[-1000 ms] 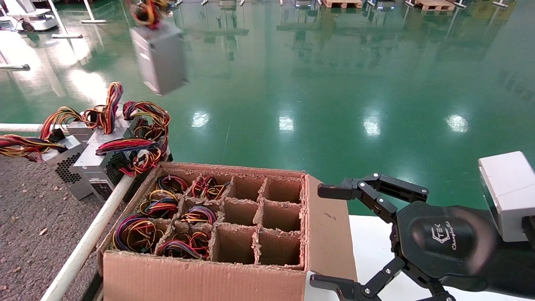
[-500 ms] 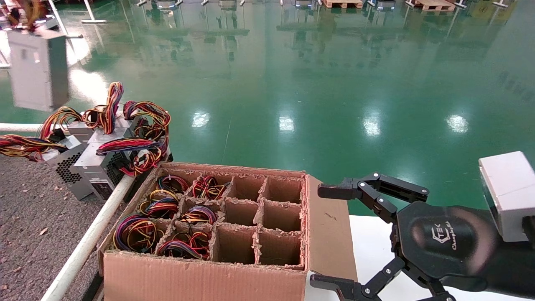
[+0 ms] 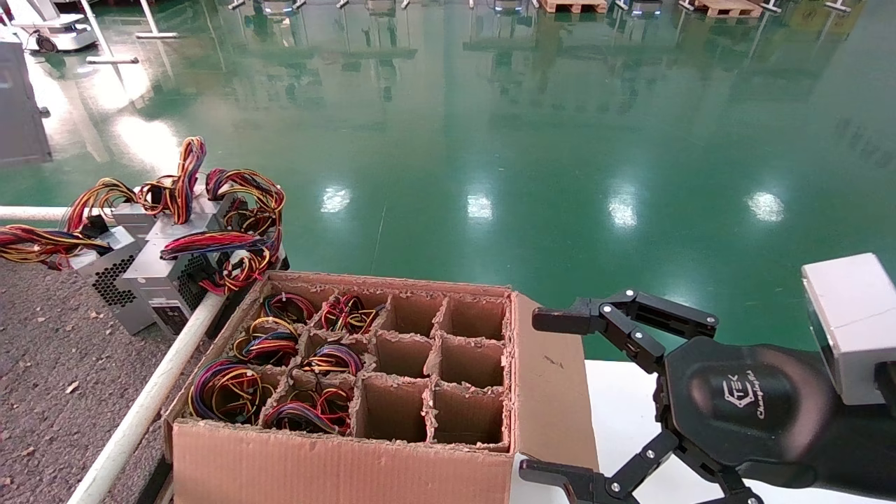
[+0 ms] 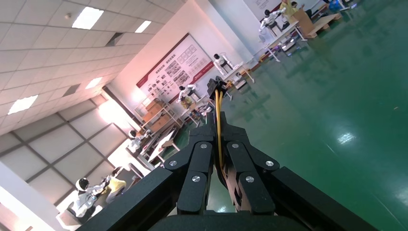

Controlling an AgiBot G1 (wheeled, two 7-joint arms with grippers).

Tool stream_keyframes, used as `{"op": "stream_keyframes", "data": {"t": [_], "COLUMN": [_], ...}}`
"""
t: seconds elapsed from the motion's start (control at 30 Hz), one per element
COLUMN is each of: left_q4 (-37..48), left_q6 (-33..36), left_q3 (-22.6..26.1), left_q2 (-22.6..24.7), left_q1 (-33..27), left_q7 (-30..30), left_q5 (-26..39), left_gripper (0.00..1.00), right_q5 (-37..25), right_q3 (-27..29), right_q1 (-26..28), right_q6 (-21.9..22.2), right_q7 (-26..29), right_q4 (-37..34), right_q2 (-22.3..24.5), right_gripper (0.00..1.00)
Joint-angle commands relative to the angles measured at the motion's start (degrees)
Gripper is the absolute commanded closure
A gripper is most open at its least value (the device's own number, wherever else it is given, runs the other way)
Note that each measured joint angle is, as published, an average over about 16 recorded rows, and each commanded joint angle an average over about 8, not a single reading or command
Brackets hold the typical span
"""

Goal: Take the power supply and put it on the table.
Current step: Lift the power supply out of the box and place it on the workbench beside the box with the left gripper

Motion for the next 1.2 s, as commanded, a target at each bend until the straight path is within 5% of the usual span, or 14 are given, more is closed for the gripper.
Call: {"op": "stream_keyframes", "data": {"t": [0.03,0.4,1.2], "left_q4": [0.0,0.0,1.5], "left_q6": [0.0,-0.6,-16.7], "left_q3": [0.0,0.0,0.5], "left_q2": [-0.1,0.7,-0.8], "left_q1": [-0.1,0.5,4.2], "left_q7": [0.0,0.2,1.9], "left_q5": [0.0,0.0,0.7], "left_gripper": [1.0,1.0,1.0], "right_q5": [0.0,0.0,0.0], "right_q3": [0.0,0.0,0.0], "right_q1": [0.0,0.0,0.0], "right_q6": [0.0,0.0,0.0], "right_q7": [0.0,0.0,0.0], "right_q4": [0.0,0.0,0.0], "right_q2": [0.0,0.0,0.0], "right_gripper": [0.0,0.0,0.0]}}
